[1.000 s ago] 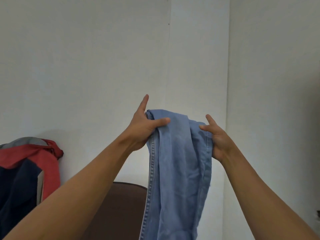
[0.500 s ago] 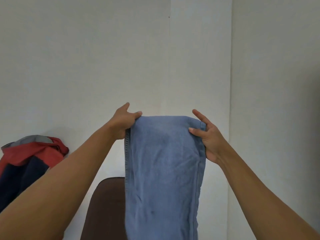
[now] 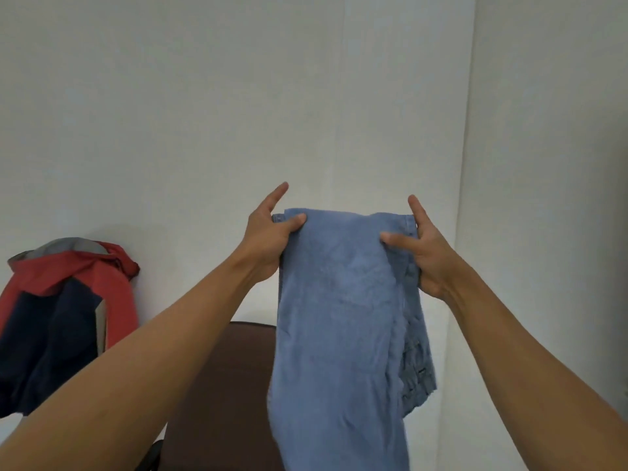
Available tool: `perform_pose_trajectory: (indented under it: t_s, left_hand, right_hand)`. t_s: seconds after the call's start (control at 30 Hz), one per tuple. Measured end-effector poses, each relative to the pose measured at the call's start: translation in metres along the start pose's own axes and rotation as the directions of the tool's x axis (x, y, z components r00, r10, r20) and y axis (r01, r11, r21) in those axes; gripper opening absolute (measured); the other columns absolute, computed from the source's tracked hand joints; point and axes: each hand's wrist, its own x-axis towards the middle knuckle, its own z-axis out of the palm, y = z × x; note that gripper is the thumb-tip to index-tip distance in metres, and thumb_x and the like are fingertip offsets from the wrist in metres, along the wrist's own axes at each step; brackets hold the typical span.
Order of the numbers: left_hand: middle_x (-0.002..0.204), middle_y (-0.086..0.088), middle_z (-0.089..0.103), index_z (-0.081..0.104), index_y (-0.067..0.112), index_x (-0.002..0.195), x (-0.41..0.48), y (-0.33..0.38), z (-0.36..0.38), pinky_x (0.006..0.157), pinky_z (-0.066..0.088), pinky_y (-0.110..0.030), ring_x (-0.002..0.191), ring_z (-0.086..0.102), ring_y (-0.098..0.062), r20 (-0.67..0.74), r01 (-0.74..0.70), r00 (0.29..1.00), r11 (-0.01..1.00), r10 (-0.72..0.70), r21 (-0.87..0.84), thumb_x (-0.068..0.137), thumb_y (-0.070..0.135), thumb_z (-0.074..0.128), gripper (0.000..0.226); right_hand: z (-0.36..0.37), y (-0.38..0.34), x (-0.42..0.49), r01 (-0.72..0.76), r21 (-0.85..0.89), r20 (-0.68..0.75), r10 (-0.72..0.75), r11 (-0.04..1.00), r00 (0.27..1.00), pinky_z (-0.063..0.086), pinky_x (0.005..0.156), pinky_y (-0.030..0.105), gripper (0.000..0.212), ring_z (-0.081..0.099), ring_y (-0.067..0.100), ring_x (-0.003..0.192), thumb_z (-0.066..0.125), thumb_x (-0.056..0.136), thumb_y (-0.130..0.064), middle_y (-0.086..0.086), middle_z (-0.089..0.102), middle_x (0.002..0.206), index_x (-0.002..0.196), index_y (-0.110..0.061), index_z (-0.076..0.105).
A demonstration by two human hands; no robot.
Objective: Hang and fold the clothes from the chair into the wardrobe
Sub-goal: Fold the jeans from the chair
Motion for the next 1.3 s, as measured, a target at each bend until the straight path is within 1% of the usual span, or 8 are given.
perform_pose_trajectory:
  t_s: [0.1, 0.27, 0.57, 0.7, 0.77, 0.83, 1.13, 1.3]
  left_hand:
    - [0.136, -0.005, 0.057, 0.042, 0.044, 0.145, 0.005, 0.0, 0.003, 0.101, 0.052, -0.04, 0.12, 0.059, -0.021, 0.051, -0.054, 0.997, 0.997, 0.051, 0.047, 0.081, 0.013, 0.081, 0.081]
    - [0.145, 0.004, 0.045, 0.04, 0.037, 0.149, 0.01, 0.016, 0.001, 0.098, 0.053, -0.029, 0.123, 0.054, -0.012, 0.016, -0.137, 0.991, 0.988, 0.136, 0.077, 0.081, 0.009, 0.081, 0.084]
    - [0.145, 0.0, 0.05, 0.045, 0.029, 0.147, 0.014, 0.028, -0.029, 0.112, 0.042, -0.037, 0.127, 0.05, -0.019, -0.03, -0.157, 0.981, 0.881, 0.19, 0.445, 0.088, 0.017, 0.074, 0.067]
    - [0.135, -0.004, 0.059, 0.052, 0.019, 0.142, 0.011, 0.044, -0.032, 0.093, 0.054, -0.033, 0.113, 0.061, -0.019, -0.151, 0.096, 0.987, 0.955, -0.055, 0.28, 0.086, 0.023, 0.078, 0.062]
    - [0.124, -0.01, 0.068, 0.062, 0.007, 0.129, 0.003, 0.055, -0.033, 0.069, 0.058, -0.031, 0.091, 0.07, -0.018, -0.043, 0.29, 0.957, 0.953, -0.287, 0.084, 0.081, 0.025, 0.081, 0.054]
    - [0.128, -0.013, 0.065, 0.059, 0.003, 0.132, 0.0, 0.059, -0.037, 0.063, 0.059, -0.03, 0.091, 0.07, -0.02, 0.064, 0.342, 0.935, 0.936, -0.347, 0.082, 0.08, 0.018, 0.08, 0.057]
    - [0.11, 0.005, 0.069, 0.072, 0.018, 0.113, -0.001, 0.02, -0.034, 0.084, 0.059, -0.027, 0.1, 0.067, -0.013, -0.067, -0.111, 0.986, 0.901, 0.153, 0.42, 0.068, 0.018, 0.091, 0.049]
    - [0.1, 0.005, 0.072, 0.074, 0.018, 0.104, 0.007, 0.026, -0.037, 0.083, 0.06, -0.032, 0.093, 0.069, -0.013, -0.039, -0.168, 0.972, 0.807, 0.23, 0.566, 0.07, 0.019, 0.088, 0.037]
  right_hand:
    - [-0.011, -0.006, -0.001, 0.01, -0.08, -0.035, -0.012, 0.997, 0.999, 0.054, 0.1, 0.042, 0.107, 0.051, 0.024, 0.132, 0.087, 0.071, -0.015, 0.002, 0.032, 0.157, 0.153, -0.045, 0.024]
    - [-0.004, -0.002, -0.002, 0.024, 0.156, -0.017, -0.022, 0.988, 1.0, 0.058, 0.088, 0.033, 0.093, 0.06, 0.021, 0.122, 0.08, 0.078, -0.015, 0.002, 0.041, 0.151, 0.153, -0.039, 0.03]
    - [0.029, -0.003, 0.011, 0.146, -0.02, -0.031, -0.147, 0.989, 0.989, 0.056, 0.094, 0.029, 0.077, 0.057, 0.016, 0.122, 0.079, 0.082, -0.012, 0.001, 0.042, 0.145, 0.146, -0.037, 0.044]
    - [0.035, -0.002, 0.016, 0.177, 0.015, 0.021, -0.177, 0.984, 0.984, 0.054, 0.098, 0.032, 0.088, 0.057, 0.018, 0.126, 0.081, 0.076, -0.005, 0.003, 0.043, 0.147, 0.149, -0.033, 0.041]
    - [0.036, 0.001, 0.018, 0.211, -0.008, -0.027, -0.211, 0.977, 0.977, 0.051, 0.103, 0.035, 0.086, 0.054, 0.018, 0.13, 0.083, 0.076, -0.007, 0.002, 0.043, 0.148, 0.147, -0.033, 0.043]
    - [0.036, 0.005, 0.02, 0.222, -0.025, -0.084, -0.223, 0.975, 0.971, 0.05, 0.105, 0.036, 0.082, 0.053, 0.017, 0.13, 0.083, 0.077, -0.008, -0.001, 0.045, 0.147, 0.146, -0.033, 0.046]
    - [0.026, -0.012, 0.021, 0.151, -0.401, -0.136, -0.222, 0.903, 0.966, 0.053, 0.098, 0.034, 0.06, 0.057, 0.019, 0.119, 0.084, 0.079, -0.018, 0.0, 0.055, 0.133, 0.132, -0.025, 0.056]
    - [0.019, -0.012, 0.012, 0.118, -0.43, -0.013, -0.137, 0.895, 0.99, 0.057, 0.092, 0.032, 0.072, 0.063, 0.014, 0.11, 0.088, 0.072, -0.011, -0.002, 0.059, 0.126, 0.135, -0.019, 0.053]
